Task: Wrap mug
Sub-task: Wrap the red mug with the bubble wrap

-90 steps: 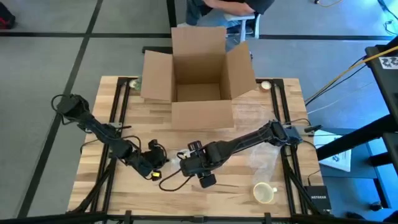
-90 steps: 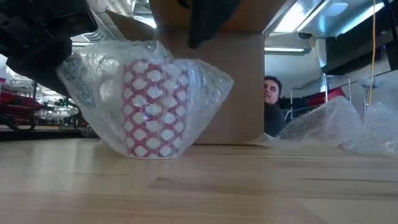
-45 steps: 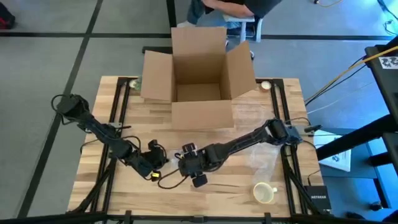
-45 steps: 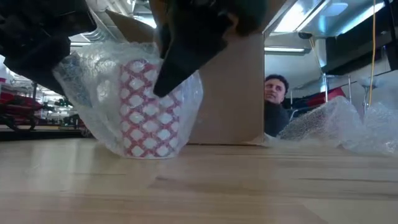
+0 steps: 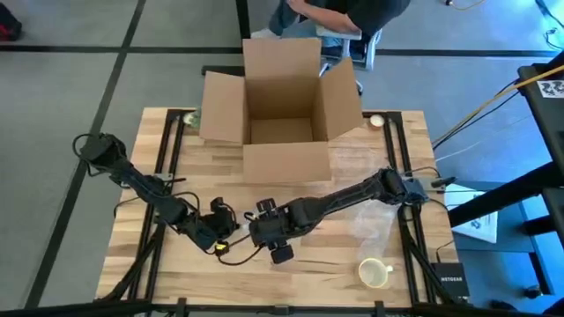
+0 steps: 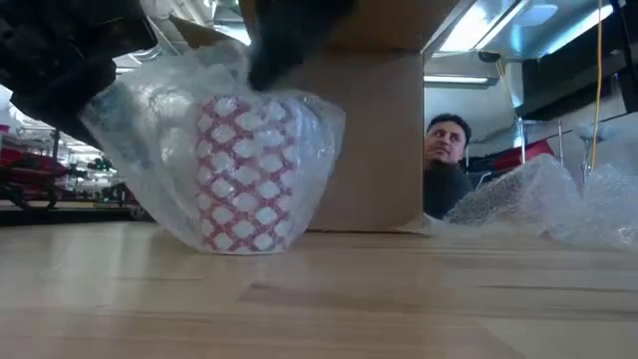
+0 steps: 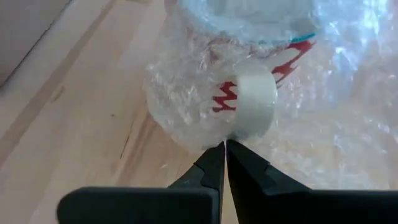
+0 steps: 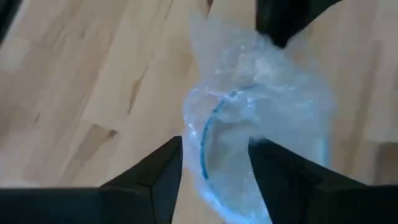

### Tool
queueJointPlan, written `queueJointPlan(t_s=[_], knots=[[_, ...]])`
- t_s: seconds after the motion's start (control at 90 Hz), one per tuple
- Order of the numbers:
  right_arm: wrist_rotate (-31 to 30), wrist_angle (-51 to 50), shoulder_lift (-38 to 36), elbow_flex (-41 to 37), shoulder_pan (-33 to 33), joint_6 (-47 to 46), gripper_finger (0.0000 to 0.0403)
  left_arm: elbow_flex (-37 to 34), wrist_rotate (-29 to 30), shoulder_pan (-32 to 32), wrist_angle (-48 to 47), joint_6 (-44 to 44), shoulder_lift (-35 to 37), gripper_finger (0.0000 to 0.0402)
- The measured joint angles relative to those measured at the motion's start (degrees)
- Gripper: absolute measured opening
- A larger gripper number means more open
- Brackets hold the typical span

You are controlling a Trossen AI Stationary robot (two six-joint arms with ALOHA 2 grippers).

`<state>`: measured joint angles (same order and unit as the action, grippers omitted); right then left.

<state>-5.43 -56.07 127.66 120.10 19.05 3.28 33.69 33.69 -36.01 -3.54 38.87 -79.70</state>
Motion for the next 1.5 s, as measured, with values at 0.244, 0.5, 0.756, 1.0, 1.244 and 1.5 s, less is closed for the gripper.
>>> queueJointPlan(t_s=[0.244,0.5,0.756,1.0,1.244,1.5], knots=[[-0.4,2.0,0.1,4.6,0.0,-7.2,0.0172,0.0,0.0,0.0,0.1,0.0,0.0,0.0000],[-1.8,1.9,6.4,4.6,-0.3,-13.5,0.0172,0.0,0.0,0.0,0.1,0.1,0.0,0.0000],[2.3,1.7,11.7,5.0,-1.1,-15.0,0.0172,0.0,0.0,-0.1,0.7,-0.2,0.0,0.0000],[3.5,1.6,11.4,4.8,-1.1,-14.8,0.0172,0.0,0.0,-0.1,1.4,-1.3,0.0,0.0000],[4.1,0.9,7.3,4.4,-1.1,-14.9,0.0172,0.0,0.0,-0.1,1.8,-1.4,0.0,0.0000],[3.8,-4.9,0.8,4.5,-1.1,-14.5,0.0172,0.0,0.0,-0.1,1.7,-1.4,0.0,0.0000]])
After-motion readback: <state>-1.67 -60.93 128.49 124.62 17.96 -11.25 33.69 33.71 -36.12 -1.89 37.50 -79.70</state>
